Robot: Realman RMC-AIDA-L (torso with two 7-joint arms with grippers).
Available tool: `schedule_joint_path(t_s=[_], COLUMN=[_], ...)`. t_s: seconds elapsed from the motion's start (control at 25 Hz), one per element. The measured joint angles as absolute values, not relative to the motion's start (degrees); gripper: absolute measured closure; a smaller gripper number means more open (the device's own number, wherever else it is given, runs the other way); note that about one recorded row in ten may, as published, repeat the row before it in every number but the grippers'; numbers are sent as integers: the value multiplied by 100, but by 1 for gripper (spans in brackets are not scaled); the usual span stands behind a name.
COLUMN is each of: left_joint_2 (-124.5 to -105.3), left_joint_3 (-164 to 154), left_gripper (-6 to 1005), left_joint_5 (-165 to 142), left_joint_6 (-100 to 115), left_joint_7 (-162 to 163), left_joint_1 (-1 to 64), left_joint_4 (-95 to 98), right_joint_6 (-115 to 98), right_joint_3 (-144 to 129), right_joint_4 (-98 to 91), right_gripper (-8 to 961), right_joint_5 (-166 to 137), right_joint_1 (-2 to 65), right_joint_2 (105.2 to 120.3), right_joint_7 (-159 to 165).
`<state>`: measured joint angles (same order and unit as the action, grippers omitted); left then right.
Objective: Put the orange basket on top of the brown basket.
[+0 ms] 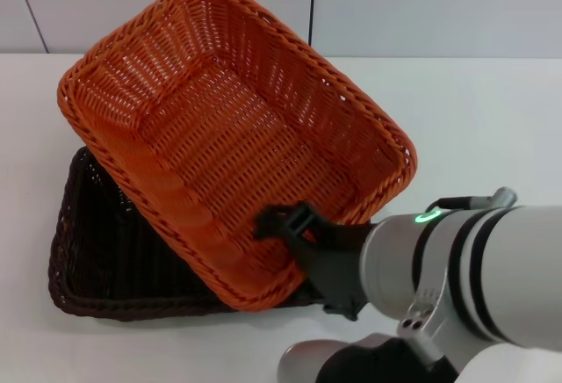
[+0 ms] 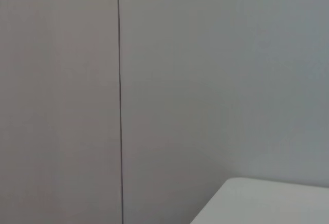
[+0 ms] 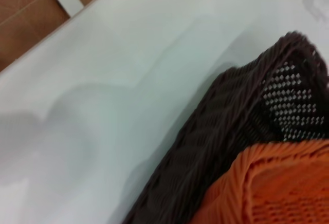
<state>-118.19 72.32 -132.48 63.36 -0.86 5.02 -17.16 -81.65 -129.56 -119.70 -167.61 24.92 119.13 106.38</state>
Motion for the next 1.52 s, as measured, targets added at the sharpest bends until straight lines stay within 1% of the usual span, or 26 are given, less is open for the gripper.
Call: schedule_joint_path(t_s=[0.04,0.44,1.12,1.16,1.2,1.28,1.32,1.4,1.44,1.52], left_joint_2=[-11819,-11821,-11812,-11812,-11812,-11812,-11812,-11812,-11812,-11812], left_joint_3=[7232,7232,7232,7228,7228,7224,7224,7224,7227,7231], left_gripper=[361,362,361,361,361,361,361,361,361,362], left_joint_5=[-13247,-13244,-13245,-13245,-13245,-13246,-13243,-13245,-13243,-13245], left_joint_6=[6332,6291,6266,6264,6264,6255,6251,6252,6257,6267], left_joint_7=[-87,-88,-88,-88,-88,-88,-88,-88,-88,-87], left_joint_1=[513,543,561,568,568,572,574,575,574,574], left_joint_4=[-1688,-1534,-1387,-1382,-1382,-1380,-1379,-1379,-1379,-1382], right_joint_6=[-8015,-7688,-6734,-6139,-6139,-4550,-4550,-3382,-2317,-1913], right_joint_3=[-13031,-13371,-13951,-14035,-14035,-14082,-14082,-14057,-13915,-13811], right_joint_4=[-11962,-11950,-11843,-11757,-11757,-11422,-11422,-11103,-10841,-10734], right_gripper=[199,199,199,199,199,199,199,199,199,199], right_joint_5=[-16760,-16757,-16751,-16739,-16739,-16728,-16728,-16724,-16717,-16706], right_joint_1=[2443,2230,2125,1967,1967,1646,1646,1489,1315,1235], right_joint_2=[11913,11905,11905,11909,11909,11921,11921,11932,11952,11963], right_joint_7=[10623,10539,10372,10428,10428,10771,10771,11209,11884,12230])
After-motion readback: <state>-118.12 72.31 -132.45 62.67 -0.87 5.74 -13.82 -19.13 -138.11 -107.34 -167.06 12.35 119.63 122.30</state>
